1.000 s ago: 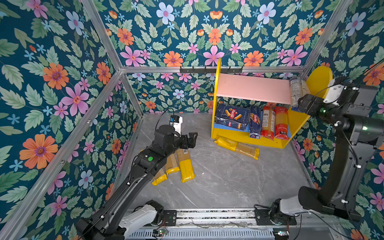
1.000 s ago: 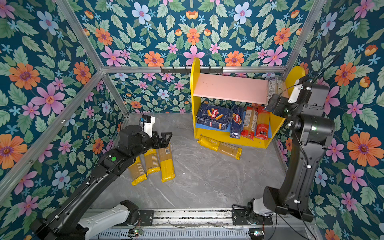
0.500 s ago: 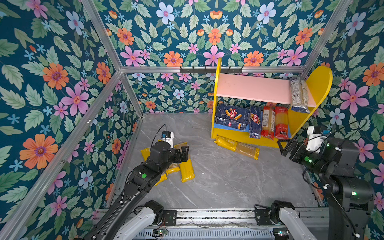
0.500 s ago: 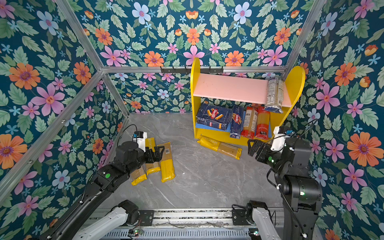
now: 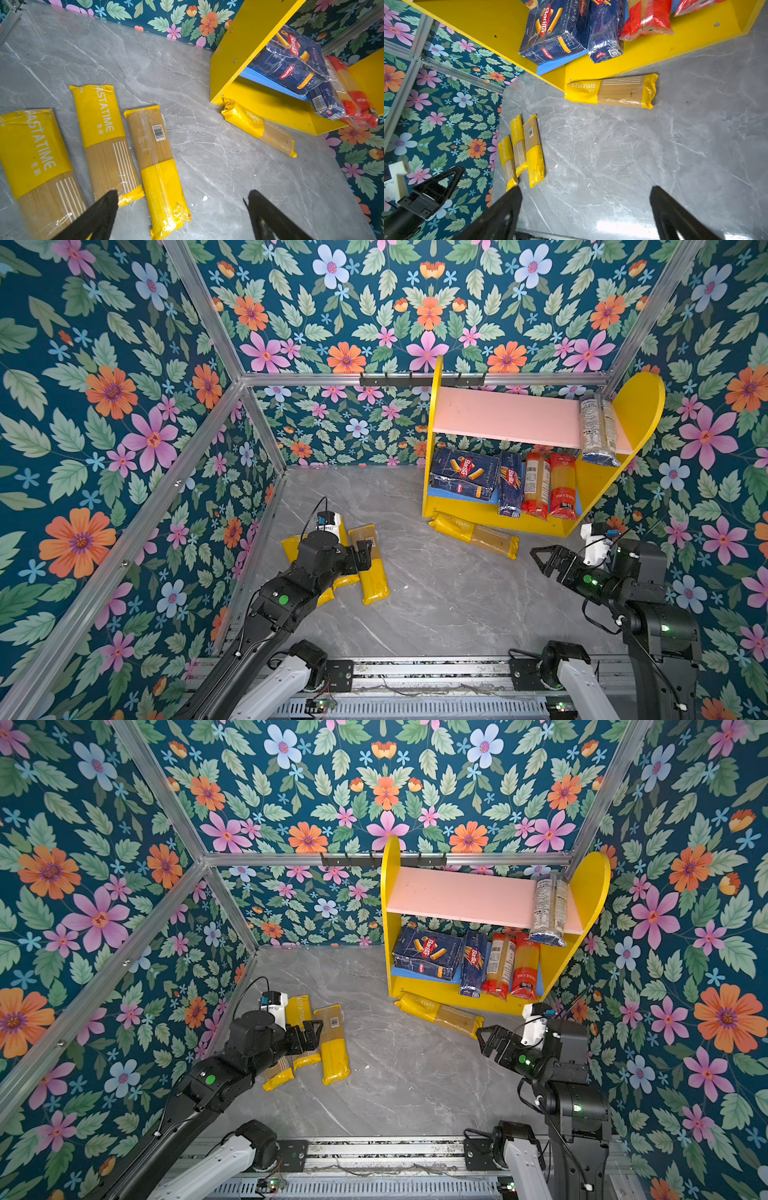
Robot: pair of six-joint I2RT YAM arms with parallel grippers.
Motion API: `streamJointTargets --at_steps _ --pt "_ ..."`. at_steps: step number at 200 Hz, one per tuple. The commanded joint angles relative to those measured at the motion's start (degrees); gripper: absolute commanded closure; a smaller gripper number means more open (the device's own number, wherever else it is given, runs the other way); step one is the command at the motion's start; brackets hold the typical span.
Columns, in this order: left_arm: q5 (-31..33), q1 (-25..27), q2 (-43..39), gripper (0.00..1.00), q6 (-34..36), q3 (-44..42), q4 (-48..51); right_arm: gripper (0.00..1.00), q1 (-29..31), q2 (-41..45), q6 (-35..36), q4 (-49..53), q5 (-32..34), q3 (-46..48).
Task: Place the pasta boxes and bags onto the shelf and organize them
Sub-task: 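Move the right gripper down to the barcoded yellow spaghetti pack on floor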
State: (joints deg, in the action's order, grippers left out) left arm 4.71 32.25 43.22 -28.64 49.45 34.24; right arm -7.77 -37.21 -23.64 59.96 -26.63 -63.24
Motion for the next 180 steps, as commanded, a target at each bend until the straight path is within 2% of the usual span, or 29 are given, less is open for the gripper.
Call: streamJointTargets --at_steps 1,21,52,77,94,140,180 --pt "1.5 -0.1 0.8 0.01 0.2 1.2 -0.4 0.03 1.3 -2.2 0.4 -4.1 0.1 -0.7" --pt "2.3 -0.1 2.5 0.01 1.2 3.0 -0.1 0.03 7.7 -6.4 1.0 -4.7 5.8 -4.0" --pt "3.7 -0.2 4.4 0.01 2.0 5.0 0.0 0.03 28.4 -16.2 1.5 -4.9 26.1 -11.2" --pt "5.0 -0.2 4.8 0.00 2.8 6.1 0.9 0.03 37.5 -23.5 0.1 -9.3 29.5 -12.7" --pt "3.5 -1.7 5.0 0.00 3.9 6.2 1.8 0.03 43.4 -28.2 -1.0 -12.4 31.8 -12.0" --pt "-8.2 -15.7 7.4 0.00 6.4 3.5 1.8 0.03 57.3 -39.5 -5.6 -24.3 33.6 -7.4" --pt "-23.3 -32.5 8.5 0.00 7.3 0.7 -0.4 0.02 65.0 -49.2 -8.6 -31.8 34.3 -6.9"
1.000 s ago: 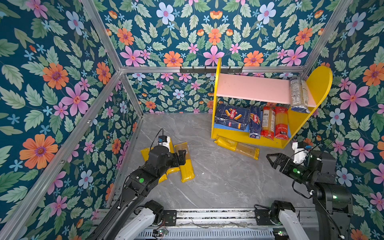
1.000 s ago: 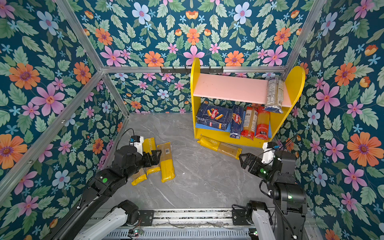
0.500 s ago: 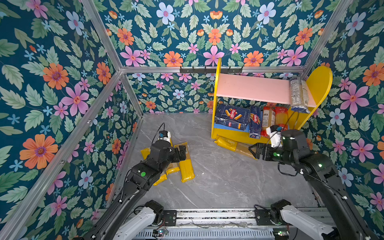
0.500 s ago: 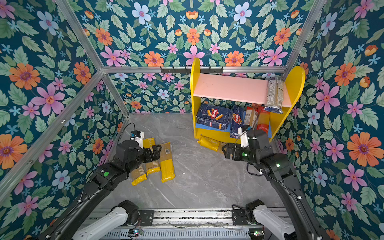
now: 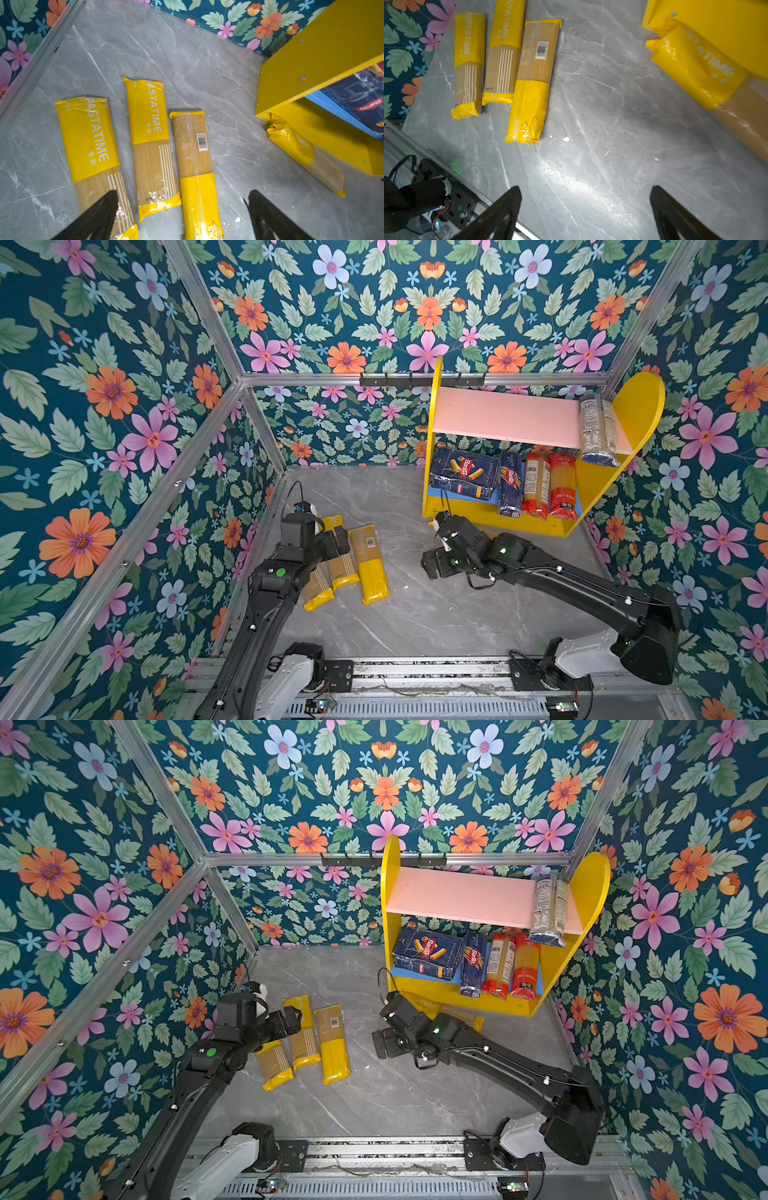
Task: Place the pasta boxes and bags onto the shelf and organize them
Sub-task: 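Move the right gripper down to the barcoded yellow spaghetti pack on floor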
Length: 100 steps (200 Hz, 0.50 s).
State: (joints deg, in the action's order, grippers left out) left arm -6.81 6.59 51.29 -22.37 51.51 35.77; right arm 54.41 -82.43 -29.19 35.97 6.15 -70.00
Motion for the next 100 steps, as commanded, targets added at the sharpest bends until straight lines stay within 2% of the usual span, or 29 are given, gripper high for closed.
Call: streamJointTargets --at_steps 1,27,72,100 --pt "-11.9 -7.1 0.5 0.00 0.9 -1.4 -2.0 0.02 3.0 -4.2 -3.0 -8.0 1.6 -0.2" --pt "-14.3 -10.4 -0.7 0.01 -1.8 -3.9 -4.2 0.01 6.7 -10.7 -3.6 -9.0 4.4 -3.3" --pt "-6.4 -11.4 -7.4 0.00 -1.8 -5.0 -2.1 0.01 9.5 -19.5 -4.8 -17.7 4.7 -2.5" --pt "-5.0 -11.3 -10.5 0.00 -2.5 -5.1 -0.7 0.01 11.6 -24.6 -5.4 -21.6 7.9 -3.1"
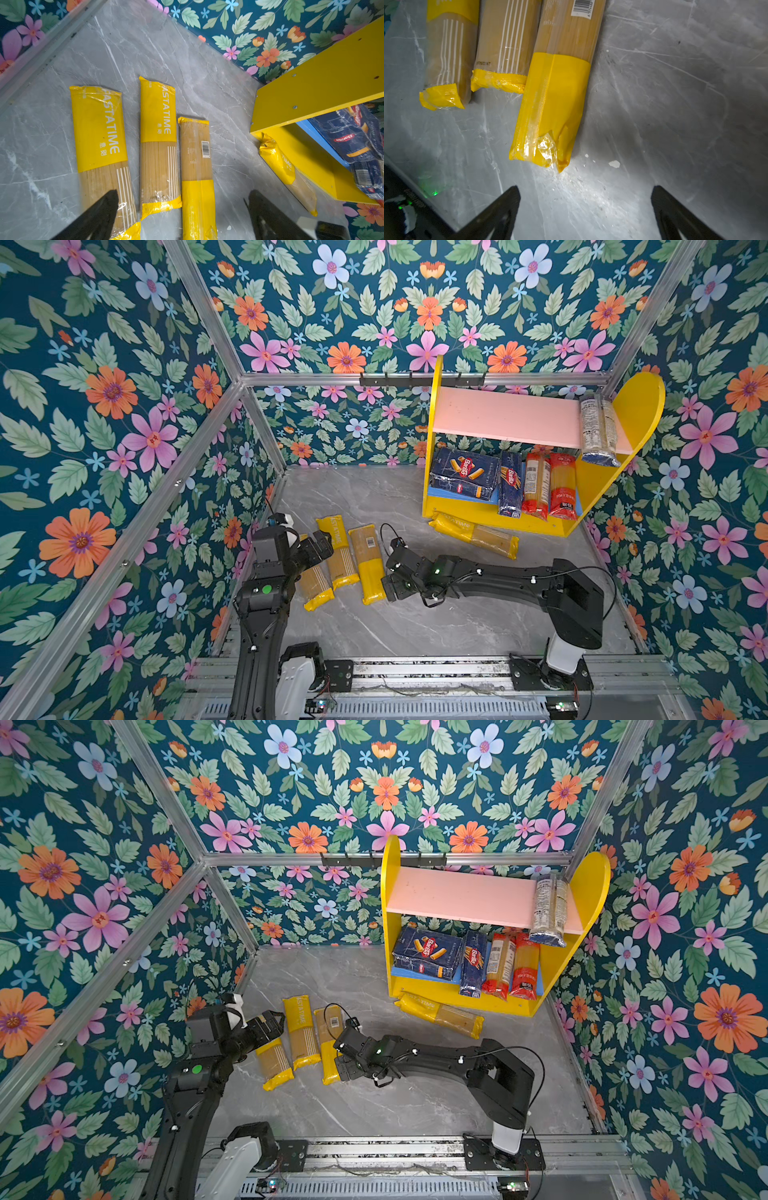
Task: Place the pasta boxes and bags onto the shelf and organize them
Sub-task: 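Move the right gripper down to the barcoded yellow spaghetti pack on floor, then grasp the yellow pack's end with the right gripper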
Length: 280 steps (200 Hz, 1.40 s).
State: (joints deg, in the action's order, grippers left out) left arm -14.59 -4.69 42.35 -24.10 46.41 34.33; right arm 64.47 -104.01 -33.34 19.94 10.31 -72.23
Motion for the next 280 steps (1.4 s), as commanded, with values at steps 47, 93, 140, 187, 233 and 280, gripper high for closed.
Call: streamJointTargets --at_steps 47,93,140,187,233,280 --pt "2.8 -0.1 -4.4 0.00 -1.3 -0.4 2.9 0.01 5.5 -10.5 -2.4 -8.7 10.0 -4.2" --pt "2.5 -0.1 -7.4 0.00 -2.3 -1.2 3.4 0.01 5.9 -14.4 -4.4 -11.9 12.2 -4.2" --pt "2.0 -0.1 -8.4 0.01 -2.2 -1.1 4.2 0.01 6.7 -16.8 -5.4 -13.7 13.9 -5.1" --pt "2.1 -0.1 -9.1 0.01 -2.0 -0.6 4.8 0.01 9.3 -16.8 -5.3 -8.8 18.7 -9.1" --pt "1.4 0.0 -9.5 0.01 -1.9 -1.0 4.7 0.01 9.2 -19.4 -8.4 -3.7 20.2 -11.4" --pt "0.6 0.0 -9.7 0.01 -2.1 -1.4 4.2 0.01 7.0 -14.7 -10.8 -3.7 20.4 -4.6"
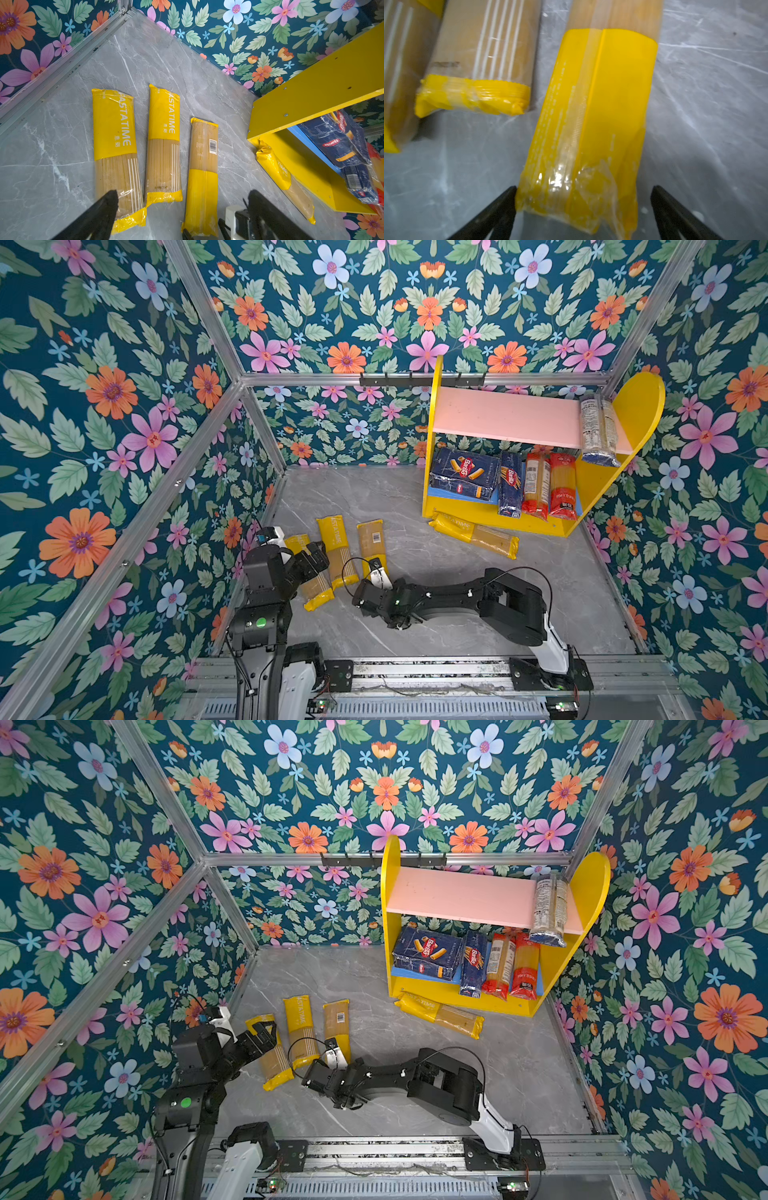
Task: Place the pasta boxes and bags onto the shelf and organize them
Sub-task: 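Grasp the yellow pack's end with the right gripper, then lift the yellow pack upright with the right gripper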
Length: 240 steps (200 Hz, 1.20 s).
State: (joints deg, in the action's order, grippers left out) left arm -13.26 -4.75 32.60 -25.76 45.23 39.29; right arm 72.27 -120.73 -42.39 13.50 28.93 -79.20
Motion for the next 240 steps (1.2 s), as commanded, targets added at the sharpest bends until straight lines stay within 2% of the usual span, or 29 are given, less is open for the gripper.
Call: streamJointTargets --at_steps 1,42,85,161,215,240 --pt "-0.7 0.0 0.0 0.01 -0.4 -0.2 -0.8 0.01 -0.8 2.0 -1.7 2.8 1.7 2.5" --pt "-1.5 0.0 0.4 0.00 -0.6 -0.6 -1.4 0.01 -0.7 2.7 4.9 0.1 -2.2 2.8" --pt "-1.2 0.1 0.7 0.00 -0.5 -0.6 -1.6 0.01 -0.8 3.5 10.2 -2.8 -1.4 2.8" --pt "-0.7 0.0 2.6 0.01 -0.4 0.0 -3.1 0.01 -5.7 0.7 11.1 -5.3 -5.2 1.3" --pt "-1.8 0.0 4.5 0.01 -0.9 -1.9 -6.0 0.01 -6.0 -3.3 10.2 -6.7 -6.9 0.9" --pt "-2.7 0.0 5.6 0.01 -1.3 -3.0 -7.4 0.05 -6.0 -4.9 9.0 -6.4 -7.0 1.0"
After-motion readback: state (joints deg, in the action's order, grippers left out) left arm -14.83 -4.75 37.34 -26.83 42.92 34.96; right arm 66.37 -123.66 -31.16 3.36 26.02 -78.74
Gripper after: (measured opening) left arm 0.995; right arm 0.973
